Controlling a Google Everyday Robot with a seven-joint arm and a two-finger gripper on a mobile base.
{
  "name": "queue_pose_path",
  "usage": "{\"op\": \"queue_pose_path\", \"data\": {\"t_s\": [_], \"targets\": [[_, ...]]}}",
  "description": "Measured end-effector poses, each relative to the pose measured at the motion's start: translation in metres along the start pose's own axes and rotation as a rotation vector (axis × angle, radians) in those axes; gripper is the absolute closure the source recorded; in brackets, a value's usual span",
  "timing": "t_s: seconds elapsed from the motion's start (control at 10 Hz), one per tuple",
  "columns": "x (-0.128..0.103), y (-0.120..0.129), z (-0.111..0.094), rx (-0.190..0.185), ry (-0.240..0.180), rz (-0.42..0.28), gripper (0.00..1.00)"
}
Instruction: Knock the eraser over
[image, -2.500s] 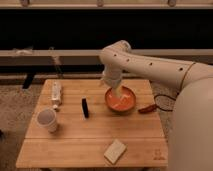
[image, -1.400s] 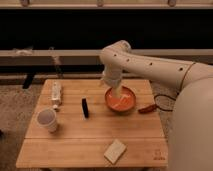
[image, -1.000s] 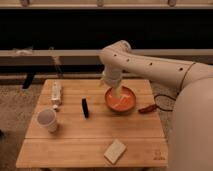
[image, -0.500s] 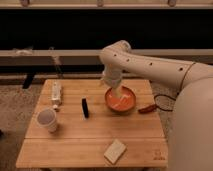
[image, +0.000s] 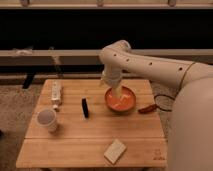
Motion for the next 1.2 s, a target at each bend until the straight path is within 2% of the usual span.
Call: {"op": "queue_pose_path", "data": {"t_s": [0.2, 0.3, 0.6, 0.8, 1.0, 1.2], "targets": [[0.008, -0.012, 0.01, -0.034, 0.003, -0.046, 0.26], [0.012, -0.009, 0.015, -0.051, 0.009, -0.06, 0.26], [-0.012, -0.003, 0.044, -0.103, -0.011, -0.122, 0.26], [-0.043, 0.005, 0.06, -0.132, -0.037, -0.174, 0.26], [-0.061, 0.01, 0.073, -0.15, -0.057, -0.207, 0.26], [-0.077, 0.002, 0.083, -0.157, -0.074, -0.242, 0.26]]}}
